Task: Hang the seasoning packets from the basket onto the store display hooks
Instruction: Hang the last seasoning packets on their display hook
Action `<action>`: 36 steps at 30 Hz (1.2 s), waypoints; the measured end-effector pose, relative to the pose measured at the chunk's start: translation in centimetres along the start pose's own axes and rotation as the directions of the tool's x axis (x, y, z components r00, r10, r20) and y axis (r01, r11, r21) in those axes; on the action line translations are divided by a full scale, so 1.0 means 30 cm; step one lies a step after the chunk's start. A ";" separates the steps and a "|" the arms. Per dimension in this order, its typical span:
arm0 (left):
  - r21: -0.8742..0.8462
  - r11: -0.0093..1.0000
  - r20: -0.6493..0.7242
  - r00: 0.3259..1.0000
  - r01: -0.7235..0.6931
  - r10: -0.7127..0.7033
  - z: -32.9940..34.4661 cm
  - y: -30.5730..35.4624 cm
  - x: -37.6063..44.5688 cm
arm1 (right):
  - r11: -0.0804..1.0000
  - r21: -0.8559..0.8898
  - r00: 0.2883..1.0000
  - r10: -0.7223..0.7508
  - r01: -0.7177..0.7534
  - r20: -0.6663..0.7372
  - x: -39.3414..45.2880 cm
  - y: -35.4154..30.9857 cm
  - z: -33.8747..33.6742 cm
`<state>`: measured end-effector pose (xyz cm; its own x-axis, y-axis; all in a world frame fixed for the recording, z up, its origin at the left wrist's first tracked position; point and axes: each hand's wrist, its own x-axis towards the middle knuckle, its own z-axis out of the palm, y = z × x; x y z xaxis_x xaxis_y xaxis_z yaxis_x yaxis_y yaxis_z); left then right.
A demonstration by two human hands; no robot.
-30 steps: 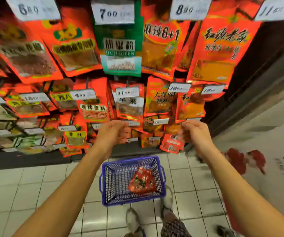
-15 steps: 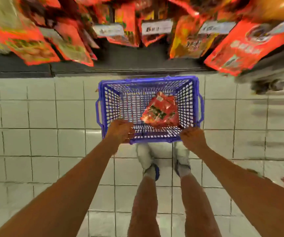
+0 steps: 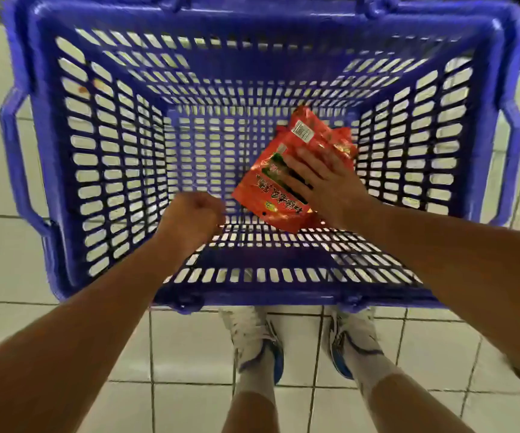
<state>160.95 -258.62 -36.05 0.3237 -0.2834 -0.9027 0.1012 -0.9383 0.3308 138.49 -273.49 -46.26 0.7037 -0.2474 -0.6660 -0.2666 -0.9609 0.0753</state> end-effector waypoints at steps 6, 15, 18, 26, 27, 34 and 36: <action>-0.124 0.992 -0.010 0.999 0.030 -0.031 -0.024 -0.093 0.098 | 0.987 0.106 0.992 -0.113 0.118 -0.059 0.052 0.009 0.022; -0.178 0.937 0.091 0.943 -0.302 0.321 -0.071 -0.013 0.054 | -0.571 0.810 0.985 0.019 -0.132 0.174 0.006 0.072 -0.407; -0.309 0.923 0.125 0.952 -0.229 0.278 -0.054 0.031 0.047 | -0.679 0.697 0.972 -0.137 -0.231 0.188 0.013 0.056 -0.432; -0.203 0.957 -0.077 0.978 -0.207 0.196 -0.068 -0.029 0.101 | 0.984 0.138 0.992 -0.122 0.115 0.043 0.018 0.107 -0.111; -0.216 0.956 -0.074 0.979 -0.200 0.189 -0.078 -0.040 0.113 | 0.968 -0.057 0.968 -0.237 0.243 0.087 0.012 0.110 -0.066; -0.264 0.949 -0.087 0.985 -0.169 0.152 -0.100 -0.071 0.172 | 0.895 -0.194 0.916 -0.391 0.401 0.087 0.110 0.179 0.050; -0.294 0.942 -0.099 0.985 -0.163 0.139 -0.093 -0.078 0.157 | 0.891 -0.213 0.915 -0.403 0.400 0.035 0.114 0.191 0.045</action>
<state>164.87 -257.19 -40.31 0.4261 -0.3903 -0.8162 0.3192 -0.7793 0.5393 138.46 -279.67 -49.11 0.7279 0.1649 -0.6656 0.1843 -0.9820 -0.0417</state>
